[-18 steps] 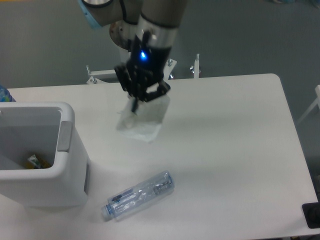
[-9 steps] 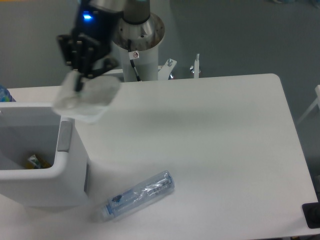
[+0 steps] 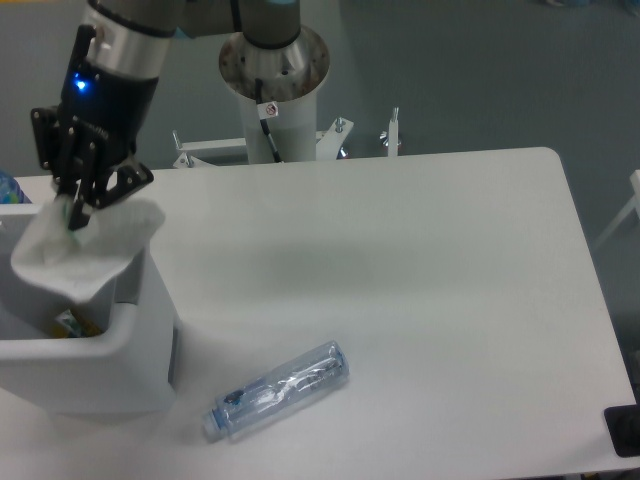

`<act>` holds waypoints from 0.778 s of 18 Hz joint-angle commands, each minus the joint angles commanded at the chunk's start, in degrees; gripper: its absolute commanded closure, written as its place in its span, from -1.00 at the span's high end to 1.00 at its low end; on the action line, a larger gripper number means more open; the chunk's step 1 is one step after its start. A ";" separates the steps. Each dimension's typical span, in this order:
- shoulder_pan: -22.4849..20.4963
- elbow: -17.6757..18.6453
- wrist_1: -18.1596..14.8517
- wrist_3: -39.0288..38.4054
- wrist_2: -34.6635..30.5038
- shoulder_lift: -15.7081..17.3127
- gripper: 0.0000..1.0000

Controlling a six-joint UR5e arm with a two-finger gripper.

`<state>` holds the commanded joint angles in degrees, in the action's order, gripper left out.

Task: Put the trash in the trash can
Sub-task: 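Carry the bag over the white trash bin and open the gripper, then move the gripper to the clear water bottle and lower around it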

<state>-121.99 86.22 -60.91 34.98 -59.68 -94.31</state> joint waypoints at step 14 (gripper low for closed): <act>-14.41 -2.01 7.73 0.79 -1.40 -10.18 1.00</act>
<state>-136.40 84.21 -53.18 35.77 -61.08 -104.49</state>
